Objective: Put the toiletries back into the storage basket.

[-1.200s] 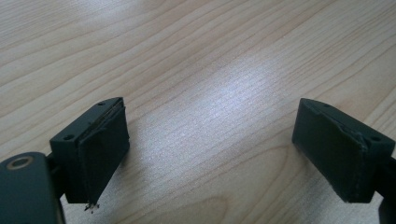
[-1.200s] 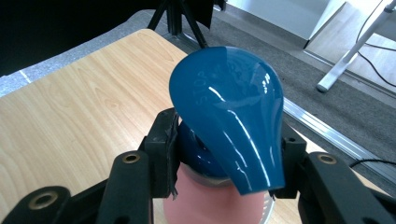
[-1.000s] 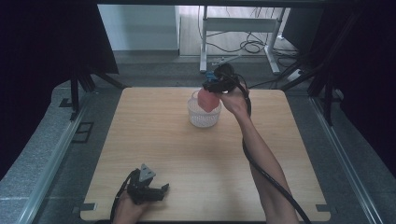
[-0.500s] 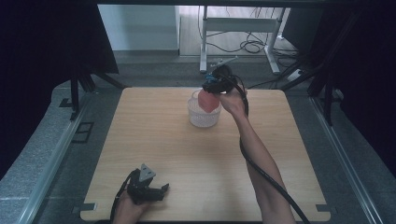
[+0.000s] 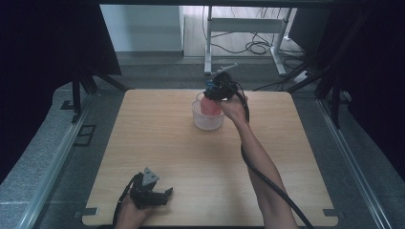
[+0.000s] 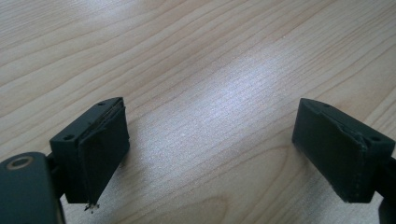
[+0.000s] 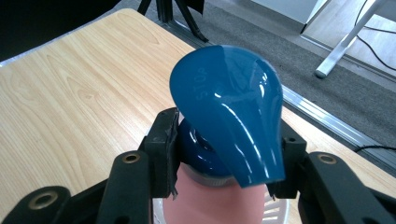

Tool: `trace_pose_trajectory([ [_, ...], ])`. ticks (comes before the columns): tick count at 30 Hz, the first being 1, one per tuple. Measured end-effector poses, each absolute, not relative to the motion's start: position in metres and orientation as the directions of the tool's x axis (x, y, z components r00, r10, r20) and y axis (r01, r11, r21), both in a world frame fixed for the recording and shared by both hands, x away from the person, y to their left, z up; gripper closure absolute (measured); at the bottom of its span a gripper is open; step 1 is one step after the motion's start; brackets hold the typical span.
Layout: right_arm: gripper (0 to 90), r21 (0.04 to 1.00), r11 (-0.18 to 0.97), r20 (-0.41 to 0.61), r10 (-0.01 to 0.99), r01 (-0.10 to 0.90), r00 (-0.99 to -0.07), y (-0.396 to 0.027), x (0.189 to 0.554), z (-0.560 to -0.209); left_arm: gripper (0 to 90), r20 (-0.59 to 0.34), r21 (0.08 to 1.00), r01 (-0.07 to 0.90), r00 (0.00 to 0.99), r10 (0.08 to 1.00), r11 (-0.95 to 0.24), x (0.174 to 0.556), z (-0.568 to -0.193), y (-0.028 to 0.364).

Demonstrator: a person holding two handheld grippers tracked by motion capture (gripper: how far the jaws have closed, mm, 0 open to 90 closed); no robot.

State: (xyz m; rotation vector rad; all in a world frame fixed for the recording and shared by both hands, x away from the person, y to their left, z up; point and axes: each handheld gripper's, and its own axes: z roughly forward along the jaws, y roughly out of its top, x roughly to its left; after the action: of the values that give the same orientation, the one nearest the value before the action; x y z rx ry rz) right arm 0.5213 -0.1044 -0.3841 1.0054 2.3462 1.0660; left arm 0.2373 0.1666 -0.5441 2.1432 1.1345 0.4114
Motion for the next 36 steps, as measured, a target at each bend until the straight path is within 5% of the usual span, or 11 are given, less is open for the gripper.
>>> trace_pose_trajectory([
  [36, 52.8, 0.735, 0.462, -0.012, 0.740, 0.496, -0.672, -0.098, 0.529, -0.428, 10.2, -0.032, 0.685, 0.608, 0.574, 0.818, -0.401, 0.237, -0.544, 0.167],
])
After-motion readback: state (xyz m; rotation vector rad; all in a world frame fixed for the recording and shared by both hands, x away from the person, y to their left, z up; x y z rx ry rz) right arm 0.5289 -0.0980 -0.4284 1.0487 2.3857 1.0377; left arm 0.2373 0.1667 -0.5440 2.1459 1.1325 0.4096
